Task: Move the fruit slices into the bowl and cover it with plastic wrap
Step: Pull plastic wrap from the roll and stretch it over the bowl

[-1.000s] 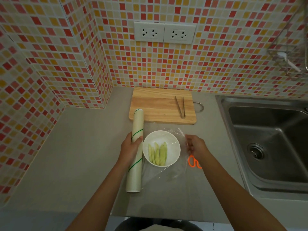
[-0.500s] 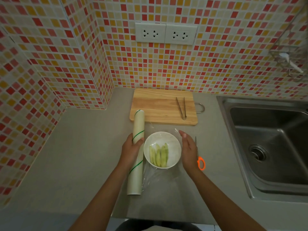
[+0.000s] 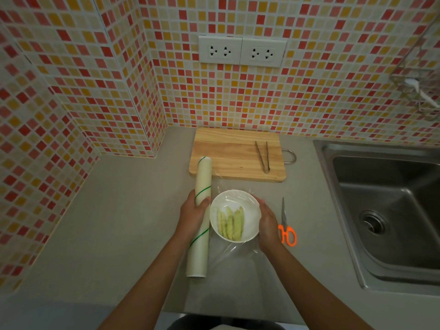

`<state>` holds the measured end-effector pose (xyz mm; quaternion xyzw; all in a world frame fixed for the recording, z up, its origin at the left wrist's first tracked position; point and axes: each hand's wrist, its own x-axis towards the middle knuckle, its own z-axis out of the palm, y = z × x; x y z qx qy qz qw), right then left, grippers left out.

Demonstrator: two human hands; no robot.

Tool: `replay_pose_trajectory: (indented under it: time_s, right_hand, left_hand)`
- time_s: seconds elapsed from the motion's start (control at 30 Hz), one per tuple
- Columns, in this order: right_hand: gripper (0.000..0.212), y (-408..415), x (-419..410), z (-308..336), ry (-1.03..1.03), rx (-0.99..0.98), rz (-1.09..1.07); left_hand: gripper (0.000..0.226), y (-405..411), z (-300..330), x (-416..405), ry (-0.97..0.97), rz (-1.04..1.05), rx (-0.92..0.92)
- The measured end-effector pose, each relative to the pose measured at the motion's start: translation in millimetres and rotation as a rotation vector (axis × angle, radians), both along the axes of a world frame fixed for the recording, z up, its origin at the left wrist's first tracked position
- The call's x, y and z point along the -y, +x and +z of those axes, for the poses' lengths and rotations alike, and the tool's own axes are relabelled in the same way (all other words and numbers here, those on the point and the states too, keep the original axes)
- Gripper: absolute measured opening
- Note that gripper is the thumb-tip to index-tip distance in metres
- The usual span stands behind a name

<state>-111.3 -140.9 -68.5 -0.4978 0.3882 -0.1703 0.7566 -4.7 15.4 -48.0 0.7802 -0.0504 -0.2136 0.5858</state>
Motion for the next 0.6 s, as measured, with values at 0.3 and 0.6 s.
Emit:
replay_pose_trajectory:
  time_s: [0.3, 0.6]
  right_hand:
    - [0.037, -0.6, -1.3, 5.2, -0.131, -0.044, 0.011]
    - [0.038, 3.8, -7.2, 3.7, -0.174, -0.084, -0.074]
  left_hand:
    - [0.018, 4.9, -3.5, -2.5, 0.027, 0.002, -0.032]
    - [0.026, 3.4, -0.8, -1.4, 0.057, -0.002, 0.023]
